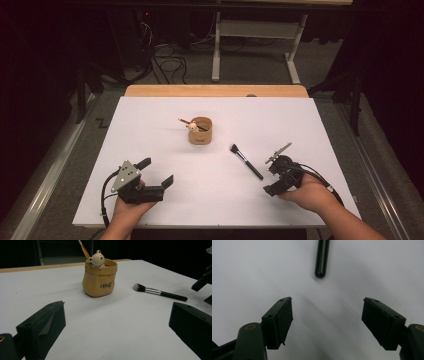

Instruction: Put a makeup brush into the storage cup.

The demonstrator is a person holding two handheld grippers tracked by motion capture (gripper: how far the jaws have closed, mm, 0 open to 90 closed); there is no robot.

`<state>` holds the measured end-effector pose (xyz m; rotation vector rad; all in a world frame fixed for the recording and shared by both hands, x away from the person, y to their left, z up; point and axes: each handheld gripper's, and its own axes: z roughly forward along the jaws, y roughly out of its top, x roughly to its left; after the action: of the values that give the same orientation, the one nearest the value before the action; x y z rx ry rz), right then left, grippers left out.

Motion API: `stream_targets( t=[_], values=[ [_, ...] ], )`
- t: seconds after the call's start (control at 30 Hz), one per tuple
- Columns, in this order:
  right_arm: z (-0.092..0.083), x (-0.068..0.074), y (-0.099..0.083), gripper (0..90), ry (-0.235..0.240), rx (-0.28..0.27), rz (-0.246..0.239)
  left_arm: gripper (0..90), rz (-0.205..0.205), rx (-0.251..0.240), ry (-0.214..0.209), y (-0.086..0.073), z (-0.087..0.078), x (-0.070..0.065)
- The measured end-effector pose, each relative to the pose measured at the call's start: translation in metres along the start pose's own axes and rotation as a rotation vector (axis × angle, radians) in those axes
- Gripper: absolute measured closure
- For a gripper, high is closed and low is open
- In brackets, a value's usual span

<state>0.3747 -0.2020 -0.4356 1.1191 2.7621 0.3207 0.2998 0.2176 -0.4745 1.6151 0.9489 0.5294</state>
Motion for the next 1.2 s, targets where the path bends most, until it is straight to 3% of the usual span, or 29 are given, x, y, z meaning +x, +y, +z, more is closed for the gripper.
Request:
stream_targets(
  t=[0.37,0.57,1.2],
  values=[
    [0.007,0.001,0.018,37.3,0.021,-0.026,0.011,1.7,0.004,0.0,-0.002,0.0,0.001,-0.001],
    [0.011,-0.001,0.025,41.5,0.034,-0.004,0.003,1.7,0.009,0.003,-0.005,0.0,0.001,-0.002],
    [0.016,-0.002,0.038,52.2,0.032,-0.023,-0.008,2.3,0.01,-0.004,0.001,0.0,0.0,-0.001]
  ],
)
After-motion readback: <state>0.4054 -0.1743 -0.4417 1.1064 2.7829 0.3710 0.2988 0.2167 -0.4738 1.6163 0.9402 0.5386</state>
